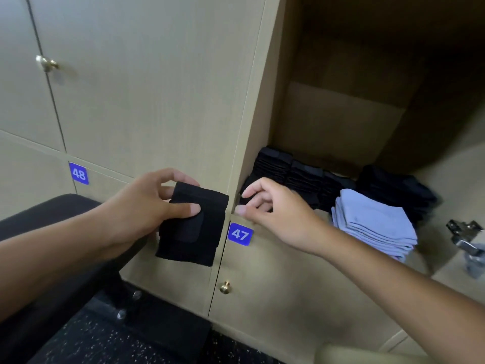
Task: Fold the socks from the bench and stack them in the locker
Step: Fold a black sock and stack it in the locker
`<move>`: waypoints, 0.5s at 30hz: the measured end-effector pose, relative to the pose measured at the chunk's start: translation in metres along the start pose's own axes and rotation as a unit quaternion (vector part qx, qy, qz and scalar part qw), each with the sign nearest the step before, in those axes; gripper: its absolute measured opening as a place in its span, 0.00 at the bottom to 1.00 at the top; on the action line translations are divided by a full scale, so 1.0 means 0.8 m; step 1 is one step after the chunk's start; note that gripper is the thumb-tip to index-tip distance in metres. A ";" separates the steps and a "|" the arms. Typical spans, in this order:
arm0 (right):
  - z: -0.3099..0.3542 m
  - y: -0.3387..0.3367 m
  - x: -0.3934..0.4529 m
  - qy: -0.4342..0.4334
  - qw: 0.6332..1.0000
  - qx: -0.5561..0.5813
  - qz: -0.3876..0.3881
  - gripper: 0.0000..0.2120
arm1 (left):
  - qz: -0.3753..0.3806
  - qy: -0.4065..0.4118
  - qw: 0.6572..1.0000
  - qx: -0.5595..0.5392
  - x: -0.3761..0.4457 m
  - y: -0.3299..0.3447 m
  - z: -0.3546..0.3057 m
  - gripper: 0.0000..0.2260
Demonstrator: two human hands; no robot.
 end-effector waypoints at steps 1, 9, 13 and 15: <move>-0.003 0.013 -0.004 0.026 0.998 0.046 0.023 0.17 | -0.012 0.001 1.000 -0.010 0.000 -0.001 -0.002 0.12; -0.001 0.059 -0.026 0.095 0.967 0.223 0.076 0.17 | -0.056 -0.010 0.988 -0.143 0.002 -0.001 -0.008 0.14; 0.000 0.045 -0.029 0.094 0.965 0.239 0.042 0.08 | -0.061 -0.004 0.987 -0.150 0.001 -0.002 -0.010 0.17; -0.003 0.034 -0.027 0.098 0.962 0.255 0.011 0.07 | -0.059 0.001 0.988 -0.141 0.000 -0.002 -0.011 0.19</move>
Point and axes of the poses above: each hand's wrist, its own x-axis towards the middle knuckle, its own y-axis out of the palm, z = x × y, the point moved 9 cm from there along x, towards the middle knuckle, and after that the axes turned 11 degrees about x, right-handed, at the moved point
